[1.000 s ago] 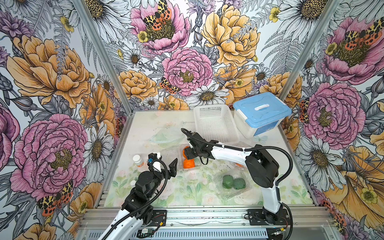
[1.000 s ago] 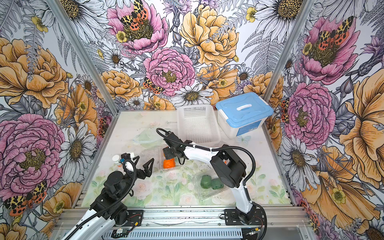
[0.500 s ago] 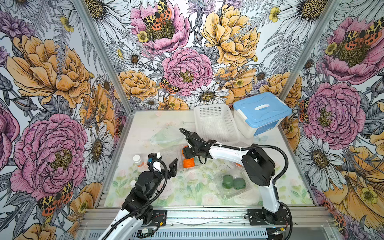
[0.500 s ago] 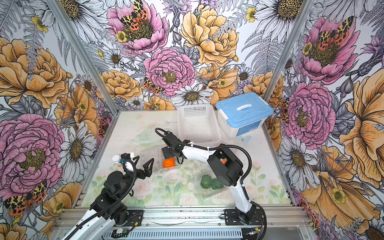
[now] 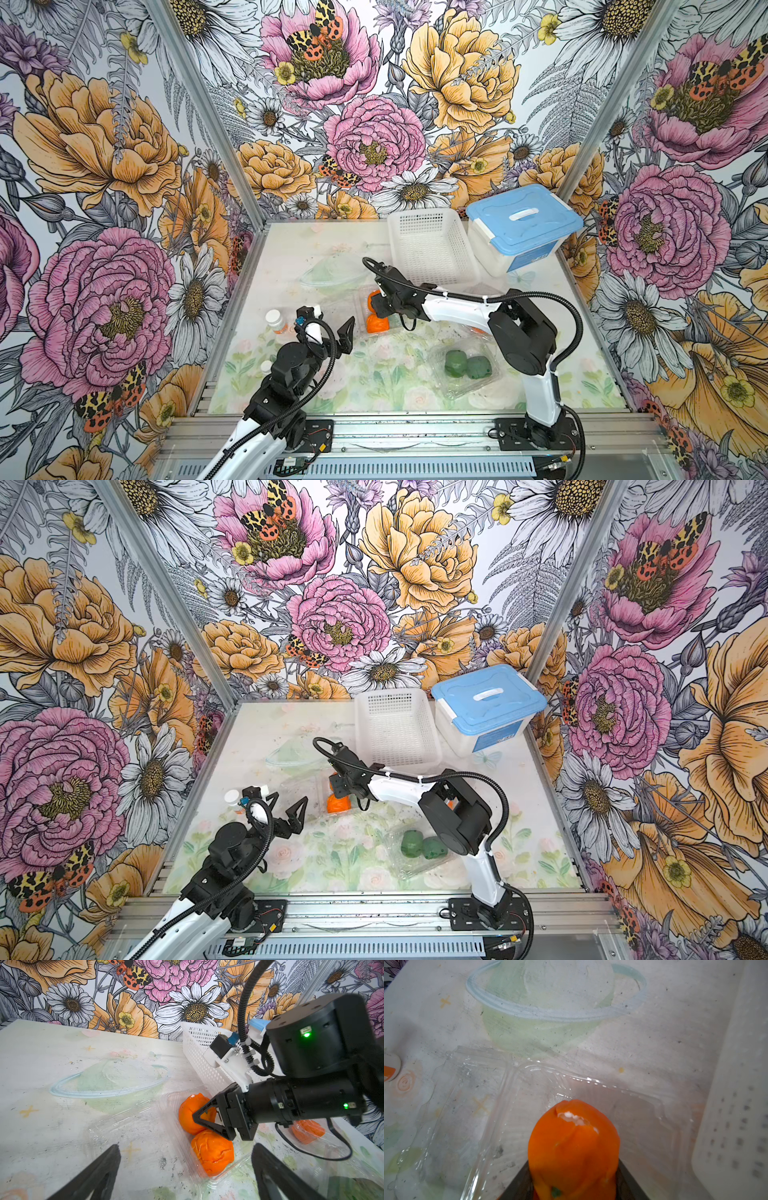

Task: Take oranges out of containers
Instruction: Pick up the orange from the packing box.

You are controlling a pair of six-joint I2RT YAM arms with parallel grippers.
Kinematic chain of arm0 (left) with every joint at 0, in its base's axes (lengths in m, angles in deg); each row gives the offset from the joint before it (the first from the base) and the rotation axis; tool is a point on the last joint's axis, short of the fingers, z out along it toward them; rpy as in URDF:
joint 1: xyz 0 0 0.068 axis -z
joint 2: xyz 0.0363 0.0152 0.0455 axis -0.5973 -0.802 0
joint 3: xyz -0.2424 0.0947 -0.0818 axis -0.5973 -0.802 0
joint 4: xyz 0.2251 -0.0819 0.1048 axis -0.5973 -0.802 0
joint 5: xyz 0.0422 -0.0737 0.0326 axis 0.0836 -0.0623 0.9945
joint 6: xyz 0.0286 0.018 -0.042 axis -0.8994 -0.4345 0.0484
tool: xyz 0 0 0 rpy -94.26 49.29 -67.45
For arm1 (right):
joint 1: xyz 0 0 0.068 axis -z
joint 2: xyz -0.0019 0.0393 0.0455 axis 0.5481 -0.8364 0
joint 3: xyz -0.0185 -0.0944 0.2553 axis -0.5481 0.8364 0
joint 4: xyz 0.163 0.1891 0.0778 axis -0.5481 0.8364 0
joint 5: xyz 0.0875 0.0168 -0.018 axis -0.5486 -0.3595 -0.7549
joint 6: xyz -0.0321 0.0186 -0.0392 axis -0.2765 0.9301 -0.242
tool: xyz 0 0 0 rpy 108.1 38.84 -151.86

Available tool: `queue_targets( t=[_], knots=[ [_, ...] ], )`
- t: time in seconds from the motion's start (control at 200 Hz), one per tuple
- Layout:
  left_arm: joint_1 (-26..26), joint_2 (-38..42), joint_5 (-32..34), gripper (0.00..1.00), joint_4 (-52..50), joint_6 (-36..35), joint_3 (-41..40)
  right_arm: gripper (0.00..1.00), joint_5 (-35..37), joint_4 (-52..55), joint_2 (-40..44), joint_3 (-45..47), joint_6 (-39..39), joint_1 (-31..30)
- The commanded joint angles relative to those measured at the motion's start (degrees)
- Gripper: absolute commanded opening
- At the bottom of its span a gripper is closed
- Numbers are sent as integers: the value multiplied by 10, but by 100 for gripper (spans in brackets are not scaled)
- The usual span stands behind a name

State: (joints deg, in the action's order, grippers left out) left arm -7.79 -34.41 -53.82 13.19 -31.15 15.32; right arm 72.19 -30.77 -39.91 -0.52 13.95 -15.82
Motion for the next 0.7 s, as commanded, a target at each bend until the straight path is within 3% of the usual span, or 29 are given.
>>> queue_targets(
  t=[0.0, 0.41, 0.696],
  knots=[
    [-7, -3, 6, 99, 8, 1, -8, 53, -5, -41, 59, 17, 3, 5],
    [-10, -4, 5, 99, 8, 2, -8, 52, -34, -49, 167, 37, 23, 33],
    [-10, -5, 4, 99, 9, 3, -8, 52, -19, -49, 210, 58, 27, 116]
  ],
)
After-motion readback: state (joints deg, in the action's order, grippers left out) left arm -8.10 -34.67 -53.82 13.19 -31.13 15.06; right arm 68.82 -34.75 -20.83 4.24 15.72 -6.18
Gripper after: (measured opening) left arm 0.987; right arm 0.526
